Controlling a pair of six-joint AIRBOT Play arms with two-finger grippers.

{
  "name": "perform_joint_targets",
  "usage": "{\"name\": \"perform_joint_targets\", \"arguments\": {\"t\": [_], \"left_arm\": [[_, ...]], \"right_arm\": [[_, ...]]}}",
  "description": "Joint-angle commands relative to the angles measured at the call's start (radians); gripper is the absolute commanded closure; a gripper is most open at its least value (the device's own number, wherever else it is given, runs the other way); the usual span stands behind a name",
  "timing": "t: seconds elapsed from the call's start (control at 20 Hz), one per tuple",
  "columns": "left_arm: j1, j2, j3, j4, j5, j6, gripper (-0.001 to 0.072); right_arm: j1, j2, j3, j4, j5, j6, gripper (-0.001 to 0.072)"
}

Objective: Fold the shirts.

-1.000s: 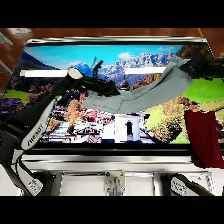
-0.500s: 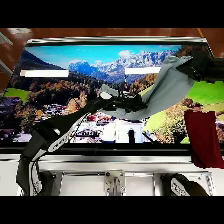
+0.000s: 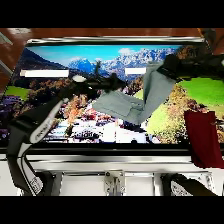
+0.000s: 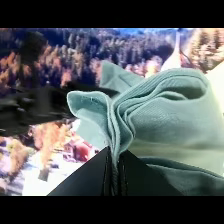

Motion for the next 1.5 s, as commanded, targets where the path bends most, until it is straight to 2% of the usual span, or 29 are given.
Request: {"name": "perform_joint_targets", "arguments": {"t": [0.0, 0.1, 0.25, 0.4, 0.45, 0.5, 0.55, 0.6, 0.7, 0.8, 0.9, 1.05, 1.1, 1.15, 1.25, 1.35, 1.45], "left_arm": [[0.227, 0.167, 0.001, 0.292, -0.041, -0.060, 0.0680], [0.357, 0.268, 0.001, 0.365, -0.101, -0.060, 0.0680], [0.514, 0.389, 0.001, 0.460, -0.162, -0.097, 0.0679], [0.599, 0.459, 0.001, 0.466, -0.254, -0.101, 0.0679], [0.608, 0.474, 0.001, 0.467, -0.287, -0.101, 0.0679], [0.609, 0.485, 0.001, 0.467, -0.318, -0.100, 0.0679], [0.603, 0.490, 0.000, 0.467, -0.346, -0.100, 0.0679], [0.595, 0.491, 0.000, 0.467, -0.373, -0.093, 0.0679], [0.565, 0.491, 0.000, 0.486, -0.408, -0.077, 0.0679], [0.533, 0.491, 0.000, 0.509, -0.426, -0.063, 0.0679], [0.508, 0.491, 0.000, 0.527, -0.436, -0.063, 0.0679], [0.499, 0.491, 0.000, 0.534, -0.452, -0.063, 0.0679], [0.499, 0.491, 0.000, 0.537, -0.457, -0.063, 0.0678], [0.499, 0.491, 0.000, 0.537, -0.463, -0.063, 0.0679], [0.499, 0.491, 0.000, 0.537, -0.483, -0.063, 0.0678], [0.499, 0.491, 0.000, 0.537, -0.489, -0.064, 0.0678], [0.499, 0.490, 0.000, 0.537, -0.486, -0.064, 0.0679]], "right_arm": [[0.170, -0.158, 0.000, 0.040, -0.268, 0.019, 0.0648], [0.257, -0.267, 0.000, 0.092, -0.391, 0.019, 0.0648], [0.368, -0.434, 0.000, 0.278, -0.488, 0.005, 0.0648], [0.449, -0.552, 0.000, 0.383, -0.638, 0.008, 0.0647], [0.462, -0.579, 0.000, 0.442, -0.668, 0.010, 0.0623], [0.470, -0.600, 0.000, 0.490, -0.694, 0.010, 0.0474], [0.473, -0.613, 0.000, 0.514, -0.718, 0.010, 0.0196], [0.472, -0.613, 0.000, 0.512, -0.726, 0.009, 0.0081], [0.444, -0.588, 0.000, 0.502, -0.666, -0.010, 0.0081], [0.403, -0.542, 0.000, 0.397, -0.518, -0.014, 0.0081], [0.339, -0.476, 0.000, 0.163, -0.267, -0.010, 0.0081], [0.232, -0.391, 0.000, -0.284, 0.079, 0.039, 0.0077], [0.182, -0.381, 0.000, -0.407, 0.177, 0.058, 0.0077], [0.129, -0.381, -0.006, -0.467, 0.244, 0.042, 0.0076], [0.031, -0.381, -0.069, -0.428, 0.265, 0.024, 0.0076], [-0.036, -0.381, -0.161, -0.233, 0.189, 0.010, 0.0076], [-0.044, -0.386, -0.249, -0.025, 0.101, -0.095, 0.0076]]}}
